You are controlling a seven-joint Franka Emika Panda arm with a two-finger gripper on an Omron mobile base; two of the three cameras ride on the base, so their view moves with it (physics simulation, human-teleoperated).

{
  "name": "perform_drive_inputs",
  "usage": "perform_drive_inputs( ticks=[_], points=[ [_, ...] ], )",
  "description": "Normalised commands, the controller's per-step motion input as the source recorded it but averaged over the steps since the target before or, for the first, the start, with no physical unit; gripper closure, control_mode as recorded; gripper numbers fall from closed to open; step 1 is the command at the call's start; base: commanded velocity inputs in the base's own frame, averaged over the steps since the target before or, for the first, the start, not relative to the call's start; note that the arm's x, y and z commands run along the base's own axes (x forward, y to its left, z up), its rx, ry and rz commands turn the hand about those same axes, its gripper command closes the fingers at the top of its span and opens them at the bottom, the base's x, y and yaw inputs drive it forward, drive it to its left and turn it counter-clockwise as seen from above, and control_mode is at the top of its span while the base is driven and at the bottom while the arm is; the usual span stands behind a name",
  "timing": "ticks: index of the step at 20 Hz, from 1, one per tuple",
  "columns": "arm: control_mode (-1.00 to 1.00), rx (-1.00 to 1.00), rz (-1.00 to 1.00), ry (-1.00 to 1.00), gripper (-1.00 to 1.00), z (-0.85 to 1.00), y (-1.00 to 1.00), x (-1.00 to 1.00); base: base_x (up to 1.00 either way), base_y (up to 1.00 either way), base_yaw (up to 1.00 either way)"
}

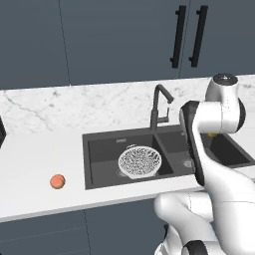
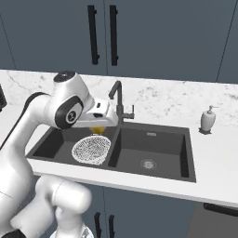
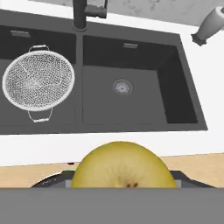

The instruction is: Put the colander in the sink, put the peach, kiwi in the colander, and turn on the sink faucet and pour water over the colander.

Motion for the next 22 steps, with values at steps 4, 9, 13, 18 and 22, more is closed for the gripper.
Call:
perform_drive_inputs(
  ticks=[4,9,13,18,22],
  points=[
    [-1.0,0.0,0.0,0.29,1.0,-0.01,0.7,0.0,0.0,0.0,0.0],
    [-1.0,0.0,0.0,0.18,1.0,-0.32,0.8,0.05,0.0,0.0,0.0],
    [-1.0,0.0,0.0,0.02,1.0,-0.72,0.63,0.03,0.0,0.0,0.0],
    [-1.0,0.0,0.0,-0.03,1.0,-0.75,0.22,0.17,0.0,0.0,0.0],
    [-1.0,0.0,0.0,-0.01,1.0,-0.61,0.2,0.62,0.0,0.0,0.0]
  ],
)
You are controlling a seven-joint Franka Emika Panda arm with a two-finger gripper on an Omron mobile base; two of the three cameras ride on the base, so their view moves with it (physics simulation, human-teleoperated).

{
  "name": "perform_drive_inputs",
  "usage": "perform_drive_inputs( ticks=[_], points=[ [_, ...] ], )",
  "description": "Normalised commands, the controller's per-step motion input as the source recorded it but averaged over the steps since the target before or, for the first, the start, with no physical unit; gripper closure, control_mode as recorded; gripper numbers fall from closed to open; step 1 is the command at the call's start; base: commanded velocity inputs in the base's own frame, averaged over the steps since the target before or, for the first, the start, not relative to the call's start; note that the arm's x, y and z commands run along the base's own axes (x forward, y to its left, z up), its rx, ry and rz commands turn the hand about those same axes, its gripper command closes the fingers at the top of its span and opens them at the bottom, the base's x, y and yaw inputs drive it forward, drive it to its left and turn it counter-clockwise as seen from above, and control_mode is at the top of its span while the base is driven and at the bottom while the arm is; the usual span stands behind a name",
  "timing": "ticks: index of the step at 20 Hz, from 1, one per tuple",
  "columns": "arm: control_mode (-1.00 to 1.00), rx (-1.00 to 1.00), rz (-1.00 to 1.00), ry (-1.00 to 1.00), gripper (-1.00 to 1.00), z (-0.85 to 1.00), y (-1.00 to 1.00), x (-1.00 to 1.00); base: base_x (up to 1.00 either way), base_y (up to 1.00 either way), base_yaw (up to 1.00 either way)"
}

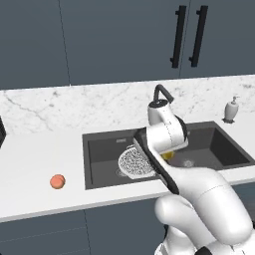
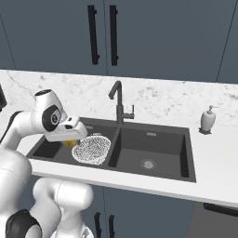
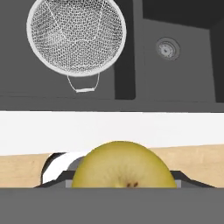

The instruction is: Put the colander in the sink, put the peach, kiwi in the colander, and turn on the sink faucet and pour water over the colander.

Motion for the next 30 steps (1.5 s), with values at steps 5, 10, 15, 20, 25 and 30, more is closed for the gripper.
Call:
perform_drive_inputs(
  ticks=[5,10,15,20,25,30],
  points=[
    [-1.0,0.0,0.0,-0.04,1.0,-0.47,0.21,0.93,0.0,0.0,0.0],
    [-1.0,0.0,0.0,-0.02,1.0,-0.52,0.07,0.88,0.0,0.0,0.0],
    [-1.0,0.0,0.0,-0.03,1.0,-0.51,0.0,0.72,0.0,0.0,0.0],
    [-1.0,0.0,0.0,-0.05,1.0,-0.49,0.0,0.58,0.0,0.0,0.0],
    [-1.0,0.0,0.0,-0.08,1.0,-0.51,0.0,0.06,0.0,0.0,0.0],
    [-1.0,0.0,0.0,-0.06,1.0,-0.63,0.0,-0.14,0.0,0.0,0.0]
  ],
)
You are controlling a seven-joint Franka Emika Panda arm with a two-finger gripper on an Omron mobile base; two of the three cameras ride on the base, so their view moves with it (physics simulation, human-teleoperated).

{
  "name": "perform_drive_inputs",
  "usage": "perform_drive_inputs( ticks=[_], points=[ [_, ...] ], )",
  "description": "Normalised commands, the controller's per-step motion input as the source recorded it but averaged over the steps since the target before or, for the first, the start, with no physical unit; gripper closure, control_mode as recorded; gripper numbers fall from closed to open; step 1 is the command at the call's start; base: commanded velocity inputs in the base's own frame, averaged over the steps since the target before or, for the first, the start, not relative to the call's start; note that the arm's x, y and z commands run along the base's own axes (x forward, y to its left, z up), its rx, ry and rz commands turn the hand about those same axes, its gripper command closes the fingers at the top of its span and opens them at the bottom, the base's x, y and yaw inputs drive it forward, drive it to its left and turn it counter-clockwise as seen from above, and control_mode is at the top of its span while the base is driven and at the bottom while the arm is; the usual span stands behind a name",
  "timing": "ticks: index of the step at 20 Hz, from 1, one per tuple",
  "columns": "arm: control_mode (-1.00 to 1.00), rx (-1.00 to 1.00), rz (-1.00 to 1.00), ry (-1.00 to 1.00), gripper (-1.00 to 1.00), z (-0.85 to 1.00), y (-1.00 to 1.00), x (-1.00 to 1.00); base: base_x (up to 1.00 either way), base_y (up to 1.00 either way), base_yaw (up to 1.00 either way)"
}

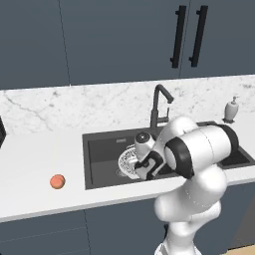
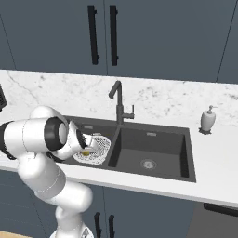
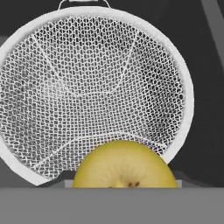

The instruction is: Put the colander in the sink, put the peach, kiwi in the colander, and turn on the sink faucet and pour water over the colander.

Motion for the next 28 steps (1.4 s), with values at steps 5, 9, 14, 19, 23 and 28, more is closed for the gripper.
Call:
perform_drive_inputs(
  ticks=[5,9,14,19,23,28],
  points=[
    [-1.0,0.07,0.0,-0.06,1.0,-0.54,-0.04,0.0,0.0,0.0,0.0],
    [-1.0,0.16,-0.01,-0.03,1.0,-0.24,0.0,0.0,0.0,0.0,0.0],
    [-1.0,0.18,-0.03,-0.03,1.0,-0.02,0.0,0.02,0.0,0.0,0.0],
    [-1.0,0.14,-0.03,-0.1,1.0,0.08,0.0,0.4,0.0,0.0,0.0],
    [-1.0,0.09,-0.04,0.0,1.0,-0.13,0.01,0.63,0.0,0.0,0.0],
    [-1.0,0.01,-0.09,0.0,1.0,-0.65,0.0,0.7,0.0,0.0,0.0]
  ],
)
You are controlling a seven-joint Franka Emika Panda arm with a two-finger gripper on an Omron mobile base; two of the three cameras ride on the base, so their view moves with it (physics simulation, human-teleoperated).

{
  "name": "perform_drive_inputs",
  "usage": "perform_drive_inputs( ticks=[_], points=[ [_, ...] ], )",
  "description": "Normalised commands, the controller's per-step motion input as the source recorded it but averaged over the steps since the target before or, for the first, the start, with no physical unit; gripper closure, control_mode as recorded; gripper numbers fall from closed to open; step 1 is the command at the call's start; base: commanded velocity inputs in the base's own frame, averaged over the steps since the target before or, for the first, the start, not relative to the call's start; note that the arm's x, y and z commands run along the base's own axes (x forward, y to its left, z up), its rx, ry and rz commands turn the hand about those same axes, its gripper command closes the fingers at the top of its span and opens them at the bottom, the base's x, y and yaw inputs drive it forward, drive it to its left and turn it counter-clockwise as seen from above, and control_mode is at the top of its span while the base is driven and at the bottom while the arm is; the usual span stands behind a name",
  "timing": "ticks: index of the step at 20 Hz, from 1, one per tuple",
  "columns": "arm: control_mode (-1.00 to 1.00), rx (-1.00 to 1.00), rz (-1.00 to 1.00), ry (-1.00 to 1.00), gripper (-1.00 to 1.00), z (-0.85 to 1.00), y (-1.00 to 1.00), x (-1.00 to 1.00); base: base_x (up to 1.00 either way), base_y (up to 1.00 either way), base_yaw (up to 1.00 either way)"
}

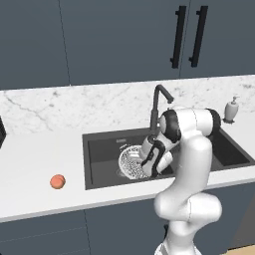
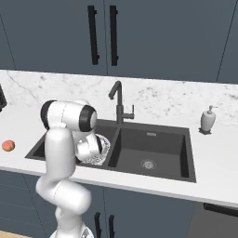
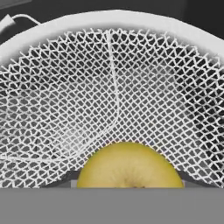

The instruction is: Put the colander in the sink, put the peach, kiwi in the colander, and turn on the sink faucet and pour water over the colander.

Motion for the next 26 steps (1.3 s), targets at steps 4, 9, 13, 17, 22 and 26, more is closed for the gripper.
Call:
perform_drive_inputs(
  ticks=[4,9,13,17,22,26],
  points=[
    [-1.0,0.0,-0.14,0.0,1.0,-0.91,0.14,0.48,0.0,0.0,0.0],
    [-1.0,0.0,-0.12,-0.02,1.0,-0.65,0.19,-0.13,0.0,0.0,0.0],
    [-1.0,0.0,-0.11,-0.08,-1.0,-0.19,0.02,-0.79,0.0,0.0,0.0],
    [-1.0,0.0,-0.07,-0.19,-1.0,0.0,-0.01,-0.77,0.0,0.0,0.0],
    [-1.0,0.01,-0.01,-0.19,-1.0,0.14,0.02,-0.02,0.0,0.0,0.0],
    [-1.0,0.05,0.0,-0.28,-1.0,0.73,0.0,-0.02,0.0,0.0,0.0]
  ],
)
